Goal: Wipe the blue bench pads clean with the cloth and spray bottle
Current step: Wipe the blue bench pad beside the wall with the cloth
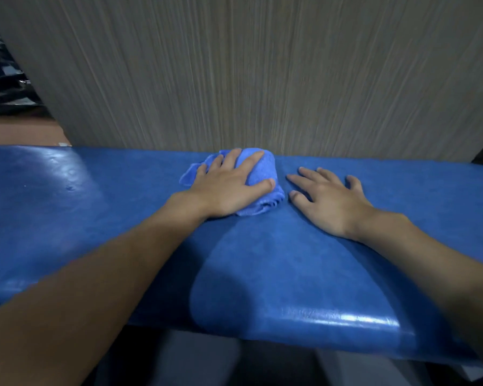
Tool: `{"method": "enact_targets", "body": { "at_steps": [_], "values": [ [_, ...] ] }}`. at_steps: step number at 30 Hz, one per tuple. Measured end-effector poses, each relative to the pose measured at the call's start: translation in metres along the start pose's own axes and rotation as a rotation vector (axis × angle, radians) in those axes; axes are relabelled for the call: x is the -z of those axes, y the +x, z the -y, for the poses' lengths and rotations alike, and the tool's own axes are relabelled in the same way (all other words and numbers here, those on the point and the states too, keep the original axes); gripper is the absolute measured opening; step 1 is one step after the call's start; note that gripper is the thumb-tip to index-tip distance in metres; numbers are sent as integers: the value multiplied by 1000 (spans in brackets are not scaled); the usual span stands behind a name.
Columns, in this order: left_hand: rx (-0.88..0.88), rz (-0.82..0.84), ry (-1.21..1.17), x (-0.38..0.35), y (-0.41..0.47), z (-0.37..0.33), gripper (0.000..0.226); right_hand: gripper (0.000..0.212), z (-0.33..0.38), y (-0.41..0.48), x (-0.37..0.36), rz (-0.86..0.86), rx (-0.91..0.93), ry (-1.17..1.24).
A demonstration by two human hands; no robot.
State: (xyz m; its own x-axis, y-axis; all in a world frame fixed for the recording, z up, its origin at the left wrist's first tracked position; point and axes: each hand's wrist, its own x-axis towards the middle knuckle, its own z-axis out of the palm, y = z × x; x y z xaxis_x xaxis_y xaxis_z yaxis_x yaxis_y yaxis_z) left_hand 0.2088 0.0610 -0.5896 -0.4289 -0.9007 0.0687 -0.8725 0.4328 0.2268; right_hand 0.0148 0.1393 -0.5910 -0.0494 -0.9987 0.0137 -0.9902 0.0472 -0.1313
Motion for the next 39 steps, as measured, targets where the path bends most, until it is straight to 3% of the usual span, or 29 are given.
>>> {"method": "enact_targets", "body": {
  "at_steps": [8, 12, 20, 25, 32, 39],
  "values": [
    [56, 8, 0, 4, 34, 2, 78, 53, -2, -1, -2, -13, 3, 22],
    [35, 8, -5, 6, -7, -2, 71, 53, -1, -3, 0, -13, 0, 40],
    [-57, 25, 35, 8, -118, -11, 98, 52, 4, -8, 5, -17, -5, 46],
    [-90, -14, 57, 5, -148, -8, 93, 47, 11, -12, 17, -24, 20, -129],
    [-69, -1, 41, 7, -90, 2, 98, 53, 19, -1, 3, 8, 66, 15],
    [29, 8, -6, 8, 18, 20, 82, 55, 16, 2, -4, -6, 73, 25]
  ]
}}
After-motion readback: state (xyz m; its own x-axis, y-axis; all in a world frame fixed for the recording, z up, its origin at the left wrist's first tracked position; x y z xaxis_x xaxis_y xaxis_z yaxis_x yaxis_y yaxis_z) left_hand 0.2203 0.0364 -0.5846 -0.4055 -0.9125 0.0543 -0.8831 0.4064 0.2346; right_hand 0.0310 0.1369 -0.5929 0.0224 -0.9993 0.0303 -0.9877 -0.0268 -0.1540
